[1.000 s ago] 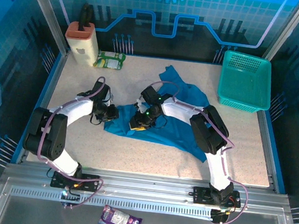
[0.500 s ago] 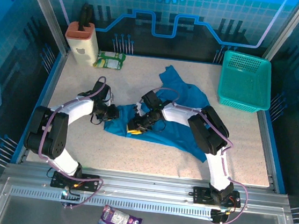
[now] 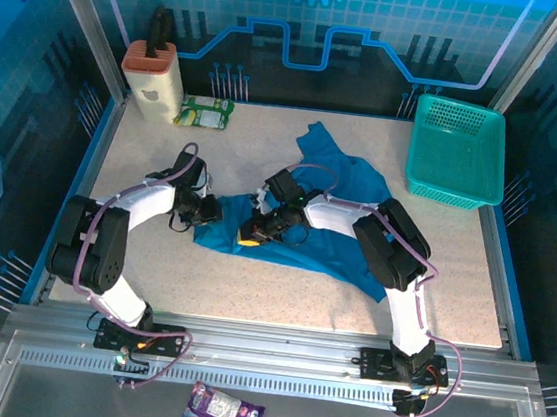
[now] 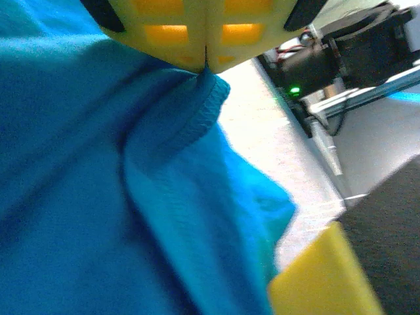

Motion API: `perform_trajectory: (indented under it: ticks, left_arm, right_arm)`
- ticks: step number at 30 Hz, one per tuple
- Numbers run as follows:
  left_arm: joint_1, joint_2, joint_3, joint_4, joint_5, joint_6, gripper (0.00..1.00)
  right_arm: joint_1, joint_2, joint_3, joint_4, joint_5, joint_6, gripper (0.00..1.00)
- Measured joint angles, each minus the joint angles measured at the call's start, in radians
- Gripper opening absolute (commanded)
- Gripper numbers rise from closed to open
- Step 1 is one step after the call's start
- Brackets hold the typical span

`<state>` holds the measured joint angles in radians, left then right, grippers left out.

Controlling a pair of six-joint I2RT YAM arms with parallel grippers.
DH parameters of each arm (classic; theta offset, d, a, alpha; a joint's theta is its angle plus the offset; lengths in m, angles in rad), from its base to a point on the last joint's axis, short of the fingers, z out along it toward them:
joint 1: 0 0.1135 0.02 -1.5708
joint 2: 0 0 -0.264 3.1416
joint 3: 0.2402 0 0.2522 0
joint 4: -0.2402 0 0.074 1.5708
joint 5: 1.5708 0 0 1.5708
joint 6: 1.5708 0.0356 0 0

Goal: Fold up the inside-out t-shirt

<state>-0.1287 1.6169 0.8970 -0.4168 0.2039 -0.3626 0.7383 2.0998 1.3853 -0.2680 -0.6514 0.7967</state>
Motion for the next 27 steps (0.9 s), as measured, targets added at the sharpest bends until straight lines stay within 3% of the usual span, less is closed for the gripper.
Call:
perform_trajectory:
  ticks: [5,12,20,24,26,27]
  left_arm:
    - [0.035,0.068,0.005,0.007,0.000,0.007,0.24]
    - [0.066,0.143,0.080,0.021,0.024,0.023,0.23]
    - [0.088,0.155,0.089,0.028,0.056,0.022,0.23]
    - [0.089,0.155,0.089,0.029,0.059,0.022,0.24]
    - [0.090,0.151,0.088,0.030,0.059,0.021,0.26]
    - [0.090,0.145,0.087,0.029,0.056,0.021,0.26]
  right_arm:
    - [0.046,-0.004,0.152,-0.255,0.225,-0.099,0.00]
    - [0.195,-0.013,0.383,-0.554,0.619,-0.204,0.00]
    - [0.338,-0.013,0.512,-0.685,0.980,-0.289,0.00]
    - [0.361,-0.013,0.520,-0.648,0.959,-0.342,0.03]
    - [0.347,-0.013,0.510,-0.603,0.865,-0.355,0.28]
    - [0.336,-0.013,0.504,-0.580,0.815,-0.357,0.32]
